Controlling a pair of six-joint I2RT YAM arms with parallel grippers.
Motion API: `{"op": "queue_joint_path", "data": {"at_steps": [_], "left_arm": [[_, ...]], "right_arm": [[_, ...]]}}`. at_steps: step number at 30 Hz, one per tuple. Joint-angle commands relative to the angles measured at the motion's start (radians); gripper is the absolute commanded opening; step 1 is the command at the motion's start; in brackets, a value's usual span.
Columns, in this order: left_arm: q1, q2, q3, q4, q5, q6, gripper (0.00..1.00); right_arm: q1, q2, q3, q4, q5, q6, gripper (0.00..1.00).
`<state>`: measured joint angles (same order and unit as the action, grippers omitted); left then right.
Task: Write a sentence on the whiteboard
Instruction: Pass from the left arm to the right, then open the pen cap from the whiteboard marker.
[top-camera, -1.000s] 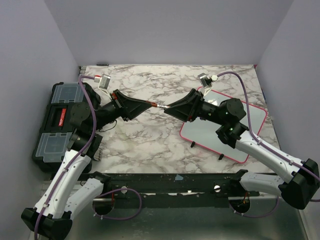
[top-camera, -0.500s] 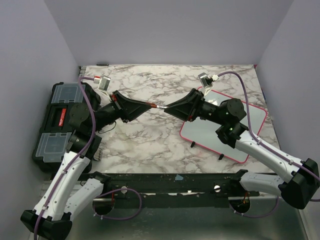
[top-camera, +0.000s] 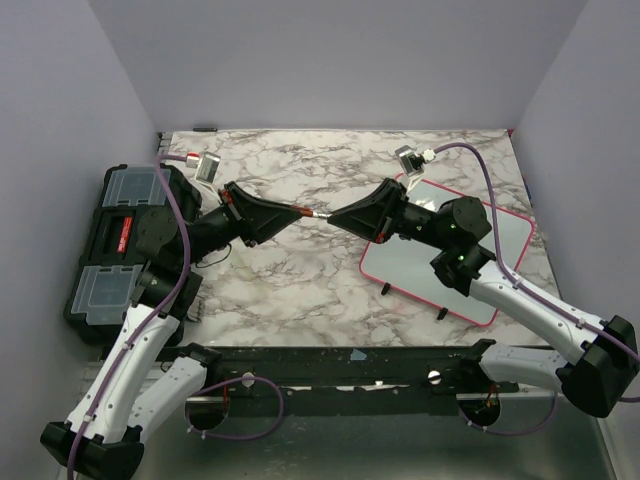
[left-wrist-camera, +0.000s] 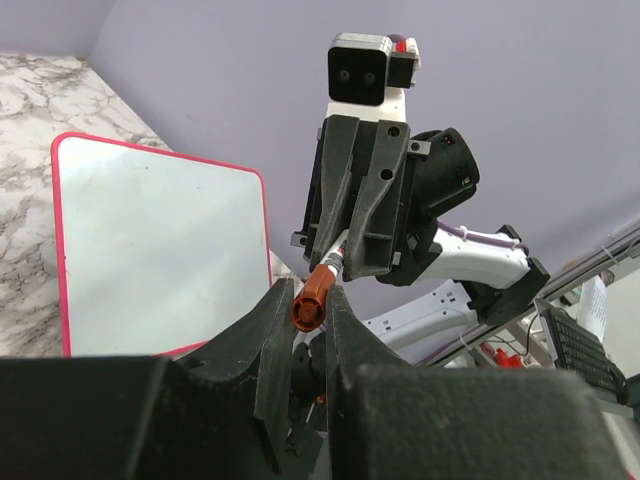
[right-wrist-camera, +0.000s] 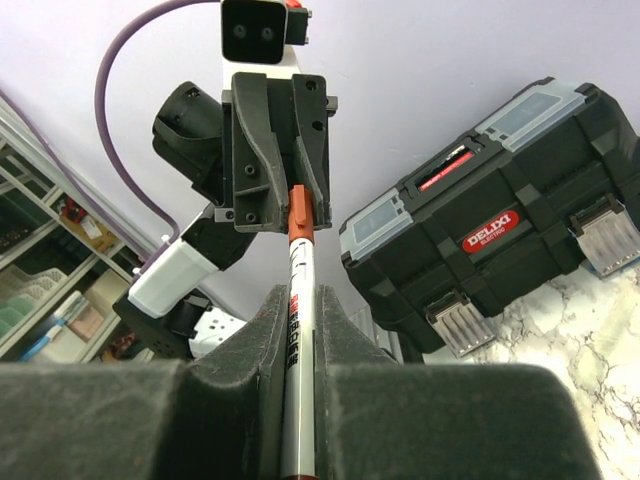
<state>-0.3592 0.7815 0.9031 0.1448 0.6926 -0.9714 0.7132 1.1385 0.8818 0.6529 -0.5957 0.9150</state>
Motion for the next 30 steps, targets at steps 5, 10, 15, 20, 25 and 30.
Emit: {"op": "queue_joint_path", "data": {"at_steps": [5, 10, 15, 20, 25, 30], "left_arm": [[0.006, 0.026, 0.054, -0.067, 0.026, 0.074, 0.18], [0.007, 0.023, 0.074, -0.081, 0.027, 0.094, 0.61], [0.006, 0.019, 0.064, -0.059, 0.034, 0.086, 0.56], [0.006, 0.016, 0.043, 0.006, 0.055, 0.052, 0.55], [0.006, 0.023, 0.025, 0.069, 0.066, 0.015, 0.51], [0.006, 0.043, 0.020, 0.095, 0.067, -0.006, 0.27]], "right_arm": [[0.005, -0.016, -0.024, 0.087, -0.011, -0.009, 0.01], [0.004, -0.024, -0.019, 0.047, 0.007, -0.024, 0.01], [0.005, -0.026, -0.017, 0.037, 0.010, -0.028, 0.01], [0.005, -0.019, -0.017, 0.036, 0.004, -0.025, 0.01], [0.004, -0.008, -0.018, 0.036, -0.009, -0.024, 0.01], [0.004, -0.006, -0.020, 0.031, -0.013, -0.025, 0.01]]}}
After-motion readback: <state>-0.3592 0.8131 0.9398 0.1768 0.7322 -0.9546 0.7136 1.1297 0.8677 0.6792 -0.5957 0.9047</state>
